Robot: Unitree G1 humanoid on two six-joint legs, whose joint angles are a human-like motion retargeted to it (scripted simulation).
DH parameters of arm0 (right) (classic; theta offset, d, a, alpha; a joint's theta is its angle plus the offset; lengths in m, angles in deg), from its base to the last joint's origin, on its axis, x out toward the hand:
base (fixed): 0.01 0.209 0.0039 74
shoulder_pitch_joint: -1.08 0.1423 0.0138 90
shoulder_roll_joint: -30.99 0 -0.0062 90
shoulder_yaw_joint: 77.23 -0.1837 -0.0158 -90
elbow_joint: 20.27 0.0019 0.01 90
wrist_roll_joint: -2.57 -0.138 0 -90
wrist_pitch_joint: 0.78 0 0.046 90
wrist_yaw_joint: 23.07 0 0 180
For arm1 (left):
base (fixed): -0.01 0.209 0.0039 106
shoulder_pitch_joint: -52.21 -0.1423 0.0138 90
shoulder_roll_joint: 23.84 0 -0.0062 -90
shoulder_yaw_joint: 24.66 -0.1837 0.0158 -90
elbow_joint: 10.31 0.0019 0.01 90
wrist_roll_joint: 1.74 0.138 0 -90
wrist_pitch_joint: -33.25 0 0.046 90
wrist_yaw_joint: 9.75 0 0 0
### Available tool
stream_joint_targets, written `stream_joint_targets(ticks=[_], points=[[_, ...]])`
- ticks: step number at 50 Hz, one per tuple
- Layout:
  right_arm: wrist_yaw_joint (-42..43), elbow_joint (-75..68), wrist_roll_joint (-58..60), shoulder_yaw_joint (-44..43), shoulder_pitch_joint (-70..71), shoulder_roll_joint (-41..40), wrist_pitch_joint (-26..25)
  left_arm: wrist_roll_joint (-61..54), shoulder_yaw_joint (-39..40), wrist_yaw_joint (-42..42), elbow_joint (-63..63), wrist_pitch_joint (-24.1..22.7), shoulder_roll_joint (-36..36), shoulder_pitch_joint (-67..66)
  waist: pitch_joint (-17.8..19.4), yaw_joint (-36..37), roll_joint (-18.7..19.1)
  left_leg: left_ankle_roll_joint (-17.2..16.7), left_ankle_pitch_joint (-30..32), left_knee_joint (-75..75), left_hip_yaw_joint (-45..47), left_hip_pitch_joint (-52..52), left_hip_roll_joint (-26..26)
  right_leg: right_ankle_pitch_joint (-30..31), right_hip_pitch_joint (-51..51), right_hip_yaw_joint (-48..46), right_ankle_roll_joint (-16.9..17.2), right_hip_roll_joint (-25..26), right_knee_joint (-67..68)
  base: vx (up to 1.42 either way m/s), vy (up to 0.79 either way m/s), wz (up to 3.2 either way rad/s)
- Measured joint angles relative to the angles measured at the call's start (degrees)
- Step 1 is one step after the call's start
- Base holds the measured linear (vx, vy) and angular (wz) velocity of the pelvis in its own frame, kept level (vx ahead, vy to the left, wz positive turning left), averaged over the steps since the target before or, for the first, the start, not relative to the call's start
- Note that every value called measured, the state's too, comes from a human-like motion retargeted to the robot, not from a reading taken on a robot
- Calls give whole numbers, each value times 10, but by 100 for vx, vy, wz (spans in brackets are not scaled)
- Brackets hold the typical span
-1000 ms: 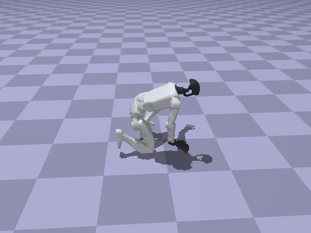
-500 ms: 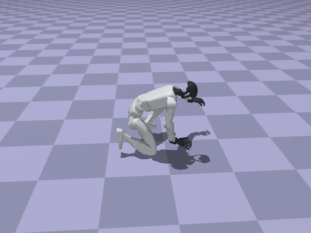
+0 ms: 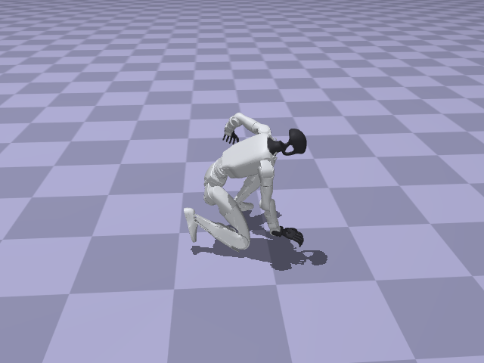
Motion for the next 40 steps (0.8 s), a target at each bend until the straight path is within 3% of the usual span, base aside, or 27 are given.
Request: stream_joint_targets(ticks=[3, 7, 10, 14, 18, 22, 23, 25, 28, 30, 35, 40], points=[[-5, -15, -34, 35, 38, 17, 7, -13, -79, -26, -53, 0, 18, 35, 0, 4, -3, -11, 43, -65, 40, 0, -8, -12, -39, 14, 12, 32, -46, -37, 10, 27], [-42, -73, -98, 91, 92, 48, 19, -110, -150, -56, -121, -22, 52, 77, 0, 11, 27, -27, 117, -187, 68, 0, -58, -12, -45, 13, 42, 58, -152, -37, 11, 59], [-122, -124, -128, 128, 133, 78, 31, -153, -175, -80, -156, -35, 61, 91, 0, 14, 68, -35, 176, -298, 70, 0, -120, -5, -25, -17, 60, 44, -256, -26, 15, 94], [-274, -134, -147, 162, 197, 113, 53, -130, -179, -101, -162, -46, 57, 109, 0, 1, 128, -56, 256, -462, 27, 0, -220, 24, 36, -135, 50, -7, -431, -3, 12, 108], [-402, -112, -203, 131, 244, 104, 78, -83, -159, -111, -124, -39, 63, 150, 0, -4, 125, -77, 316, -607, -8, 0, -267, 77, 71, -232, 50, -8, -604, 13, 10, 13], [-424, -41, -265, 35, 219, 78, 87, -46, -152, -121, -73, -24, 61, 229, -2, 26, 118, -88, 340, -715, -69, 8, -260, 185, 127, -324, 53, 48, -792, 29, 7, -142], [-425, -15, -278, 6, 199, 69, 77, -43, -157, -122, -63, -10, 56, 249, -8, 28, 107, -89, 346, -768, -75, 32, -275, 229, 143, -333, 54, 56, -844, 38, 9, -88], [-444, 69, -166, -45, 121, 46, -16, -117, -137, -51, -85, 60, 53, 251, -25, -7, 63, -74, 377, -924, -47, 124, -354, 322, 165, -306, 88, 24, -914, 43, 12, -1], [-449, 166, -182, -111, -5, 3, -6, -89, -155, -70, -67, 82, 49, 265, -40, -3, 45, -65, 373, -996, -45, 237, -363, 426, 218, -327, 104, 32, -932, 48, 13, -124], [-439, 222, -153, -112, -86, -2, 4, -85, -174, -65, -49, 82, 46, 287, -50, 6, 38, -58, 365, -1033, -42, 314, -362, 463, 242, -351, 104, 34, -920, 49, 14, -142], [-424, 303, -196, -196, -267, -49, 35, -20, -206, -58, 75, 102, 71, 380, -78, 0, 33, -60, 344, -1123, -33, 500, -374, 429, 282, -408, 85, 46, -901, 50, 15, -80], [-417, 323, -231, -236, -370, -76, 55, 49, -188, 19, 262, 125, 126, 495, -102, -49, 35, -83, 335, -1204, -29, 665, -393, 402, 315, -432, 89, 92, -1009, 49, 13, -23]])
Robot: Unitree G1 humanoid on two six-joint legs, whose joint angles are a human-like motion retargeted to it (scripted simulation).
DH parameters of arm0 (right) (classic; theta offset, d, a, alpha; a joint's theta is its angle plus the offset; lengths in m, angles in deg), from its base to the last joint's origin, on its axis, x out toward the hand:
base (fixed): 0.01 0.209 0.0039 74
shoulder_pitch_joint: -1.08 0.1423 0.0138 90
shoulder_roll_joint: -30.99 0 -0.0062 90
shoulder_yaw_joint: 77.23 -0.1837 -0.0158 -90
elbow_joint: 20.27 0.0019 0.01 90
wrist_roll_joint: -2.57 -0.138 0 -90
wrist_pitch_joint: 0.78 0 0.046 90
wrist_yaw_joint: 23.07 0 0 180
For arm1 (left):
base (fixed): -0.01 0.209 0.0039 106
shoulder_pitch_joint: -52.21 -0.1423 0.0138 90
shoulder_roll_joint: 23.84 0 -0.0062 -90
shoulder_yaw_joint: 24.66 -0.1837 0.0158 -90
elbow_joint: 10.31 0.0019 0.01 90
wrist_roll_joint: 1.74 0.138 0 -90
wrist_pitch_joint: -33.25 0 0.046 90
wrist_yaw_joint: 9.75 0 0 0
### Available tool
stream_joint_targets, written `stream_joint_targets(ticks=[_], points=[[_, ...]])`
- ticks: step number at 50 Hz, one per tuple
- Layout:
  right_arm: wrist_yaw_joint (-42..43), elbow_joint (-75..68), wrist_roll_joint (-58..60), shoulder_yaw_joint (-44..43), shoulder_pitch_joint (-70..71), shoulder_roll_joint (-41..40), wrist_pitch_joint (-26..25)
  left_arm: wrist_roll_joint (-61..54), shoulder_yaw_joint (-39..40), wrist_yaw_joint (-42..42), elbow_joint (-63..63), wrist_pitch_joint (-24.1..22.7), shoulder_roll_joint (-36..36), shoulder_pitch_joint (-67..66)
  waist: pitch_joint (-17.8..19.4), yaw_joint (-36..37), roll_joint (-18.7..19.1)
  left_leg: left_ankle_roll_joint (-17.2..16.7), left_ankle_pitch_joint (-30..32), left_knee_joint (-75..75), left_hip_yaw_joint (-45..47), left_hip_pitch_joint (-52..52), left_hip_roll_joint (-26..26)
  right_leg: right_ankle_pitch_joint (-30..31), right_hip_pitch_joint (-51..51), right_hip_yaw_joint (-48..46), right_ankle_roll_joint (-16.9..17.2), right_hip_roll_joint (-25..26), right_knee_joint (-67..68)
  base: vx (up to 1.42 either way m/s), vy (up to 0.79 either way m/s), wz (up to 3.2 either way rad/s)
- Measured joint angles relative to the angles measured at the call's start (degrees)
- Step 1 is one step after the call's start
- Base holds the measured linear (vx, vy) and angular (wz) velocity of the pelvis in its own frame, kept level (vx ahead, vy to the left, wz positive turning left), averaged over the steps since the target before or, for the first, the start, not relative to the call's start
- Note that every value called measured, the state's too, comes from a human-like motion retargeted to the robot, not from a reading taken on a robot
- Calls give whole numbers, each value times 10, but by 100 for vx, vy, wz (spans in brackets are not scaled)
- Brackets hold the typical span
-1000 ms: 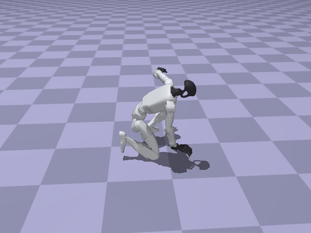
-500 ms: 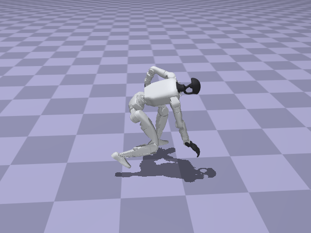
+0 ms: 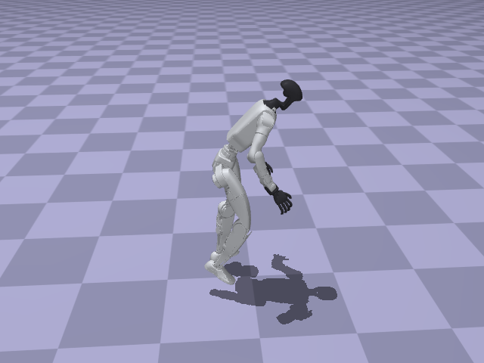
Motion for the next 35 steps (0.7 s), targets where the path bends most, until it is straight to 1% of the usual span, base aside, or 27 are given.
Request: stream_joint_targets(ticks=[4, 5, 7, 8, 10, 13, 15, 17, 18, 20, 21, 23, 25, 27, 28, 30, 32, 35], points=[[20, -26, -30, -14, -47, -19, 3, -42, 19, 75, 94, 0, 28, 88, -8, -61, 1, -21, -12, -28, -7, 111, -15, 33, 49, -33, 21, 13, -179, 52, 10, 21], [23, -34, -36, -20, -58, -24, 2, -59, 21, 84, 104, -4, 32, 107, -7, -77, 0, -26, -16, -30, -10, 139, -19, 46, 65, -46, 29, 11, -230, 57, 6, 48], [24, -48, -46, -39, -82, -35, -2, -83, 22, 76, 91, -17, 31, 138, 1, -110, -6, -37, -28, -30, -19, 195, -28, 74, 103, -80, 52, 1, -329, 61, 2, 61], [22, -53, -51, -52, -94, -41, -5, -90, 19, 64, 73, -24, 28, 149, 6, -125, -9, -43, -35, -30, -24, 224, -32, 84, 122, -100, 65, -5, -373, 63, -8, 62], [12, -54, -64, -80, -122, -52, -10, -95, 14, 34, 21, -40, 18, 166, 16, -147, -17, -66, -43, -30, -30, 278, -27, 97, 153, -145, 78, -1, -454, 63, -30, 47], [-8, -43, -66, -132, -172, -64, -18, -78, 12, 6, -91, -67, 2, 174, 28, -163, -25, -109, -46, -34, -35, 344, -14, 85, 171, -182, 78, 20, -527, 62, -48, 35], [-29, -37, -54, -164, -205, -68, -25, -63, 14, -2, -172, -83, 0, 171, 32, -170, -23, -127, -45, -37, -46, 378, -9, 74, 180, -186, 78, 23, -551, 69, -35, 50], [-47, -37, -45, -187, -235, -69, -32, -55, 18, -8, -249, -95, 2, 157, 33, -167, -16, -129, -41, -30, -54, 404, -5, 81, 191, -178, 78, 20, -558, 76, -24, 45], [-53, -39, -43, -196, -248, -70, -35, -53, 21, -12, -287, -99, 3, 147, 35, -162, -12, -124, -37, -19, -56, 415, -2, 91, 198, -172, 78, 18, -557, 78, -18, 27], [-54, -51, -44, -205, -263, -72, -41, -51, 29, -22, -357, -103, 4, 119, 46, -145, -7, -96, -25, 24, -54, 429, 3, 124, 216, -156, 78, 8, -545, 79, -11, 1], [-49, -60, -49, -203, -262, -74, -45, -51, 35, -26, -387, -103, 2, 101, 58, -133, -6, -70, -18, 70, -52, 427, 9, 142, 226, -146, 78, 1, -534, 77, -2, -22], [-39, -81, -62, -190, -248, -76, -53, -48, 47, -32, -441, -101, -5, 61, 84, -115, -3, -10, -13, 198, -55, 398, 28, 169, 243, -126, 78, -19, -506, 70, 10, -22], [-35, -97, -76, -162, -222, -71, -57, -39, 58, -31, -475, -99, -11, 18, 94, -113, 5, 50, -16, 363, -81, 311, 51, 175, 233, -112, 78, -44, -467, 56, 18, 13], [-33, -96, -76, -128, -176, -54, -53, -23, 65, -19, -478, -98, -12, -2, 94, -115, 25, 80, -27, 514, -125, 176, 74, 157, 190, -105, 62, -48, -420, 40, 6, 5], [-30, -88, -69, -111, -152, -43, -49, -15, 67, -9, -469, -97, -12, -5, 93, -111, 36, 82, -38, 575, -148, 104, 84, 144, 164, -102, 50, -38, -399, 32, -5, -29], [-15, -61, -48, -83, -107, -18, -41, -7, 66, 12, -436, -92, -11, 3, 92, -104, 53, 79, -64, 653, -188, -32, 87, 117, 118, -95, 31, -24, -366, 28, -7, -39], [8, -24, -31, -63, -69, 9, -32, -25, 58, 26, -394, -80, -13, 26, 96, -101, 60, 76, -83, 665, -212, -144, 77, 96, 84, -86, 20, -19, -349, 25, -4, -20], [38, 20, -30, -31, -7, 42, -20, -86, 45, 29, -319, -68, -19, 86, 100, -108, 59, 71, -80, 595, -226, -277, 53, 82, 42, -79, 19, -25, -343, 23, -2, 7]])
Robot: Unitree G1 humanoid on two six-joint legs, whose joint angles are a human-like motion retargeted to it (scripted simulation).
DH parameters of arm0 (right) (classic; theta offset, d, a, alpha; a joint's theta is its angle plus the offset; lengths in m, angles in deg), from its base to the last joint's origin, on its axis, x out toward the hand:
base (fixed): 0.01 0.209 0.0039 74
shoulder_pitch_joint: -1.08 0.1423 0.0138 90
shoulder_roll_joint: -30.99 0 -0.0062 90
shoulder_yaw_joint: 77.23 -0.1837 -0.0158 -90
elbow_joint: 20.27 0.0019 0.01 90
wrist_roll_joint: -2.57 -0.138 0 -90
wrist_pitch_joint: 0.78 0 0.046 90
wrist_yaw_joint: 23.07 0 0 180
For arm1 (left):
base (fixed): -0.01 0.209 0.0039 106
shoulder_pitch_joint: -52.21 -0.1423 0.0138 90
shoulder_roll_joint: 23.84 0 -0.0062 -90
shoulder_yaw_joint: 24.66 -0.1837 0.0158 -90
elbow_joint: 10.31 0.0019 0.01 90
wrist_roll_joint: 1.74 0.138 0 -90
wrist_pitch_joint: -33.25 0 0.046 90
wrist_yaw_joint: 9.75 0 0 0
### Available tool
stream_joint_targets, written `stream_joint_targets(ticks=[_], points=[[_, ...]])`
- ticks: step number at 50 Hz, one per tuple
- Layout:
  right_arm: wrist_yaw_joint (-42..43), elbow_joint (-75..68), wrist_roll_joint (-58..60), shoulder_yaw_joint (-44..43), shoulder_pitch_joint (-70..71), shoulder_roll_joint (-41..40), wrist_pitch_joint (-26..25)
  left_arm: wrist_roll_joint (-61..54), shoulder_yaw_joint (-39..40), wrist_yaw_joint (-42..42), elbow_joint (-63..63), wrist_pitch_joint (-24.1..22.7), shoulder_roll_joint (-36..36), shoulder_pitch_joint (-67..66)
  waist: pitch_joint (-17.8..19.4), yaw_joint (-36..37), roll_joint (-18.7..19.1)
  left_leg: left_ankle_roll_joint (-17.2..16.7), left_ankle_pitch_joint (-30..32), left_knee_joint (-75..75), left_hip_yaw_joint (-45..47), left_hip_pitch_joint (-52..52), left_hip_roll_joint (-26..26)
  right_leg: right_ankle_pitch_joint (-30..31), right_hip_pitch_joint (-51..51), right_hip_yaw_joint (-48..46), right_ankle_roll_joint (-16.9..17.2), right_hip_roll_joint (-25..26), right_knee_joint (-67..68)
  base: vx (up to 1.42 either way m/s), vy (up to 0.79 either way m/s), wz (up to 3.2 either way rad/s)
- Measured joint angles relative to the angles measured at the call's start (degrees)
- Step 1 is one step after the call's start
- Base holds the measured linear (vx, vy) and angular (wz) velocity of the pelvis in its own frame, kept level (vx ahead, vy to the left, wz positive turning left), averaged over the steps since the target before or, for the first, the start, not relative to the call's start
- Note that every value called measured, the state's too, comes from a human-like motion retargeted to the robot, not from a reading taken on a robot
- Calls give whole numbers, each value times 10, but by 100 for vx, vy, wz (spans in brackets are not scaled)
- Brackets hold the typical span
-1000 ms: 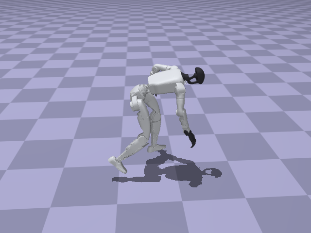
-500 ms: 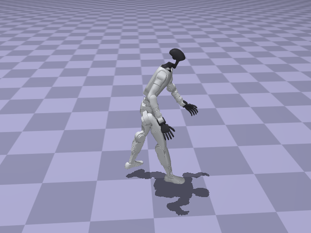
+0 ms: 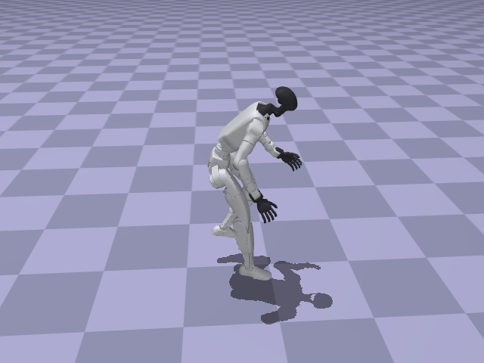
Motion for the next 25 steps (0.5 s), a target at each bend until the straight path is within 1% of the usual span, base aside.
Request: stream_joint_targets(ticks=[3, 6, 8, 10, 12, 13, 15, 18, 20, 22, 25], points=[[15, 7, -14, 24, 41, 5, 14, -20, -15, 5, 61, 6, -20, 49, 2, -5, -18, -20, 45, -163, -4, -51, -33, 4, -19, 8, 18, -7, -14, 27, 1, -7], [21, -7, -26, 38, 46, -2, 20, 10, -28, 12, 107, 12, -47, 71, 3, 1, -45, -46, 116, -358, -12, -27, -58, 5, -19, 25, 38, -4, -25, 37, 6, -57], [15, -20, -22, 46, 30, -8, 21, 29, -32, 13, 128, 14, -60, 70, 3, 13, -62, -56, 164, -463, -19, 10, -64, -4, -12, 39, 42, 5, -21, 44, 12, -97], [-2, -33, -7, 50, 3, -12, 17, 28, -31, 9, 141, 15, -66, 63, 3, 25, -76, -54, 195, -523, -24, 44, -64, -23, -8, 53, 37, 13, 0, 46, 17, -96], [-30, -47, 8, 49, -27, -14, 10, 13, -29, 0, 150, 18, -69, 59, 1, 33, -89, -37, 196, -523, -23, 58, -62, -47, -15, 66, 28, 15, 43, 44, 21, -69], [-47, -53, 13, 46, -42, -14, 5, 6, -30, -6, 155, 22, -70, 59, 0, 35, -95, -25, 188, -507, -20, 59, -61, -60, -24, 73, 25, 12, 73, 42, 23, -47], [-84, -65, 10, 36, -72, -14, -2, -4, -35, -21, 171, 32, -74, 67, -4, 37, -109, 2, 150, -442, -10, 45, -59, -87, -53, 86, 20, 3, 153, 40, 24, -33], [-135, -80, -21, 22, -107, -11, -11, 4, -55, -34, 211, 50, -80, 90, -10, 43, -121, 29, 61, -286, 6, -2, -36, -123, -113, 100, 18, -10, 296, 36, 23, -42], [-158, -91, -43, 21, -115, -4, -17, 14, -70, -30, 247, 62, -83, 113, -7, 53, -127, 37, -1, -172, 14, -35, -7, -145, -152, 98, 14, -16, 386, 31, 21, -79], [-169, -99, -54, 34, -105, 9, -20, 22, -87, -14, 291, 70, -86, 144, 0, 70, -131, 40, -55, -60, 17, -67, 32, -166, -188, 80, 0, -22, 459, 26, 19, -114], [-170, -101, -42, 71, -61, 36, -19, 35, -113, 14, 359, 79, -98, 192, 3, 90, -140, 47, -115, 100, 11, -126, 96, -200, -242, 39, -35, -35, 550, 21, 16, -127]])
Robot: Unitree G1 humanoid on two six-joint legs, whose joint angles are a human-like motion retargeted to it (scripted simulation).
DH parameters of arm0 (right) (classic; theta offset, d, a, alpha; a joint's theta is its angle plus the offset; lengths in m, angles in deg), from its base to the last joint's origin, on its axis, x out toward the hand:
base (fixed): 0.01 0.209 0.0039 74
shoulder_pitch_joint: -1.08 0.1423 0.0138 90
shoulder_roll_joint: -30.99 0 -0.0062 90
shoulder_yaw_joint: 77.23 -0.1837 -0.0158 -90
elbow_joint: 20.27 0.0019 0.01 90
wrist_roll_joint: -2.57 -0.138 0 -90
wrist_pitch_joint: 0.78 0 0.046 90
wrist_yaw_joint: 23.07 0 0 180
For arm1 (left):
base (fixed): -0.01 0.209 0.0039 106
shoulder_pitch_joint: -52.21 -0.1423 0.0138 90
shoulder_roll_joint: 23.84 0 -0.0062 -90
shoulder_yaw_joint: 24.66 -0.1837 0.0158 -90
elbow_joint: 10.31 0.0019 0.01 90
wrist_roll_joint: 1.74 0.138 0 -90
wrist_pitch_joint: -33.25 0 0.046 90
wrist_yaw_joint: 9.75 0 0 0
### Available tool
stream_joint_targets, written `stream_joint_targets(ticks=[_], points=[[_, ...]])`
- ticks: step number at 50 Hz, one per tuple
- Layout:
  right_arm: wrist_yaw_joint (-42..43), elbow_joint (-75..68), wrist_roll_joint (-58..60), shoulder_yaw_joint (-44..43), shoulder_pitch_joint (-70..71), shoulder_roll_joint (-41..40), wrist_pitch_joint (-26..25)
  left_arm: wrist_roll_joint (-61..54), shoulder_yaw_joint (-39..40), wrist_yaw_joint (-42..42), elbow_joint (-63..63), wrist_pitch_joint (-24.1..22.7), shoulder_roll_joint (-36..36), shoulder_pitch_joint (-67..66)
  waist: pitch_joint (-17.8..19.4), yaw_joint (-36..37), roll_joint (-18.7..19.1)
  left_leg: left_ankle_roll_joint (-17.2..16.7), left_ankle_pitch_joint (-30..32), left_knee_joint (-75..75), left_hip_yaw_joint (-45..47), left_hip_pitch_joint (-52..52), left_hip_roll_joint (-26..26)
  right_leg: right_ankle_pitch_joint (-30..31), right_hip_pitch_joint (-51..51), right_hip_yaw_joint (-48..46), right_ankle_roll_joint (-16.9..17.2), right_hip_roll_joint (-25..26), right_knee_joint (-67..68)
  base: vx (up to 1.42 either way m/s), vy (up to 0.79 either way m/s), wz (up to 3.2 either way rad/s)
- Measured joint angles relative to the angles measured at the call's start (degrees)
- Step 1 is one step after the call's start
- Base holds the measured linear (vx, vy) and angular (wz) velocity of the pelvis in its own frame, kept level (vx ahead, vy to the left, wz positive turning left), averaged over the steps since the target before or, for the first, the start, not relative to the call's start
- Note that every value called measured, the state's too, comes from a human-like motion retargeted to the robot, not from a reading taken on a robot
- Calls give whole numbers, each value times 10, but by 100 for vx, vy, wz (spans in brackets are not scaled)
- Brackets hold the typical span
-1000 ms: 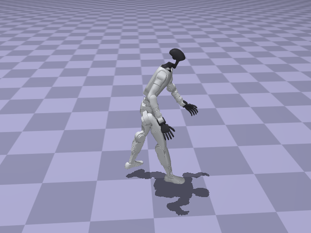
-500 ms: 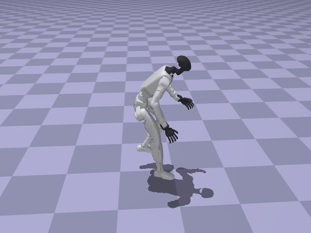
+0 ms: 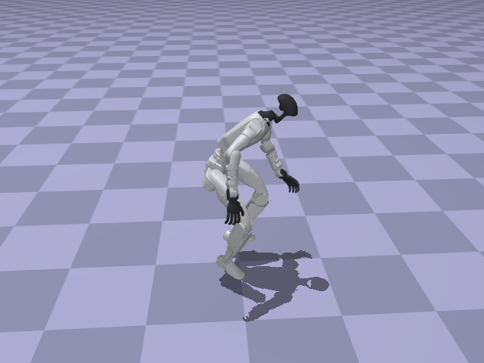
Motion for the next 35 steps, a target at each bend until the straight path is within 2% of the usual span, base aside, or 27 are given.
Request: stream_joint_targets(ticks=[5, 10, 13, 15, 19, 23, 25, 29, 35], points=[[46, 71, 46, 59, 129, 57, 21, 52, -43, -6, 73, 16, -74, 62, 0, -21, -22, -1, -65, 249, -59, -123, 72, -80, -103, -9, -54, -9, 186, 18, 11, -86], [109, 232, 70, 54, 240, 131, 38, 46, -64, -50, 109, 17, -181, 111, 0, -87, -34, -30, -124, 463, -146, -249, 78, -147, -218, 33, -57, -20, 393, 18, 9, -15], [138, 312, 71, 57, 266, 150, 49, 39, -70, -28, 144, 29, -218, 112, 0, -123, -40, -56, -167, 577, -205, -262, 55, -197, -218, 50, -38, -30, 496, 20, 10, 20], [147, 352, 85, 77, 276, 160, 47, 39, -71, 4, 163, 41, -236, 100, 0, -148, -56, -83, -172, 652, -234, -262, 33, -220, -218, 80, -5, -41, 573, 20, 11, 44], [138, 396, 90, 133, 322, 180, 42, 80, -101, 13, 182, 54, -268, 70, 0, -176, -81, -83, -177, 742, -259, -262, -14, -257, -218, 133, 39, -24, 644, 9, 15, 8], [126, 404, 90, 175, 343, 187, 42, 158, -110, 77, 196, 68, -284, 9, 0, -165, -94, -66, -177, 816, -275, -262, -19, -272, -218, 162, 88, 23, 678, 12, 24, -70], [129, 401, 88, 170, 328, 190, 43, 183, -84, 160, 193, 85, -279, -31, 0, -148, -91, -59, -176, 846, -283, -262, -10, -276, -218, 151, 93, 42, 682, 17, 24, -105], [129, 390, 82, 108, 265, 209, 42, 199, -12, 303, 146, 121, -251, -80, 0, -111, -75, -59, -130, 860, -273, -262, 3, -279, -218, 145, 94, 65, 672, 22, 26, -93], [110, 364, 68, 55, 199, 205, 33, 220, 5, 350, 117, 144, -204, -77, 0, -73, -29, -70, -71, 851, -249, -262, 13, -248, -218, 140, 94, 78, 633, 29, 35, -67]])
